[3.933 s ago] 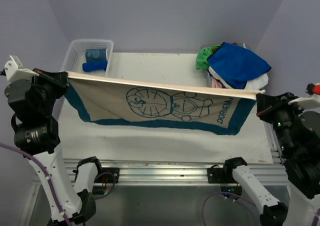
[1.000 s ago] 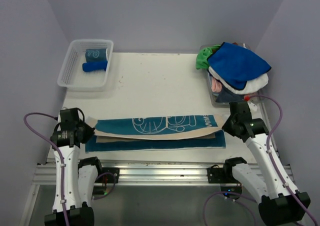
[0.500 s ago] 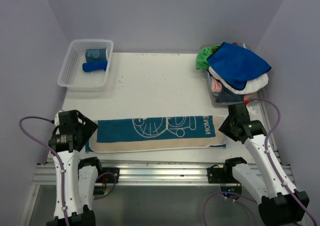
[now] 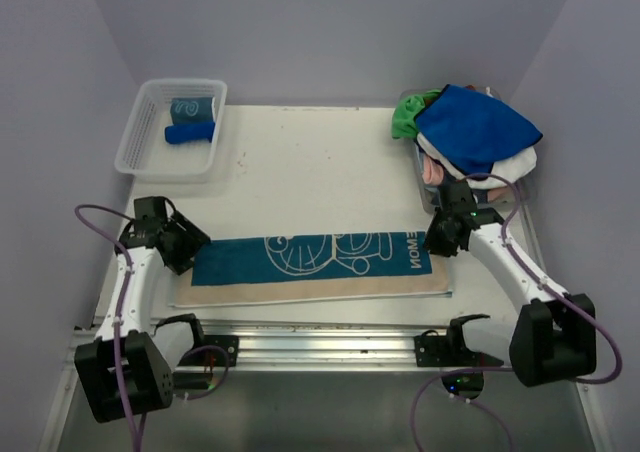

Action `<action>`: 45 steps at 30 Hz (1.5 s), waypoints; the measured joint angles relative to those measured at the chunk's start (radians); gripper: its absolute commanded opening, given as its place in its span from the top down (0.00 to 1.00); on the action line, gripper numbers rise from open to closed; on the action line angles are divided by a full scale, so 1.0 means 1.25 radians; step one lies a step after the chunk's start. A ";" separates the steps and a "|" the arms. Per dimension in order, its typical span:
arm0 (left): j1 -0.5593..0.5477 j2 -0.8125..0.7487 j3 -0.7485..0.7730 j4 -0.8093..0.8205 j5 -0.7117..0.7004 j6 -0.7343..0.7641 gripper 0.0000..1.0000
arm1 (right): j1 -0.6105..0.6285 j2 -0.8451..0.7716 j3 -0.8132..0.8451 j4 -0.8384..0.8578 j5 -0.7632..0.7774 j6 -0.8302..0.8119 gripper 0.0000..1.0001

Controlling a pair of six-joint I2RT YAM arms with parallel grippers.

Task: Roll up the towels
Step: Fold the towel

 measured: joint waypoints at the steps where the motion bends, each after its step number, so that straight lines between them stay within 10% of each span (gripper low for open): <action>1: -0.001 0.026 -0.009 0.018 0.001 0.000 0.33 | 0.000 0.029 0.000 0.014 -0.005 -0.005 0.75; 22: -0.010 0.493 0.146 0.196 0.010 0.030 0.31 | -0.001 0.214 -0.060 0.190 -0.002 0.043 0.78; 45: 0.026 0.443 0.182 0.273 -0.100 0.101 0.49 | -0.001 0.201 -0.060 0.195 -0.003 0.030 0.78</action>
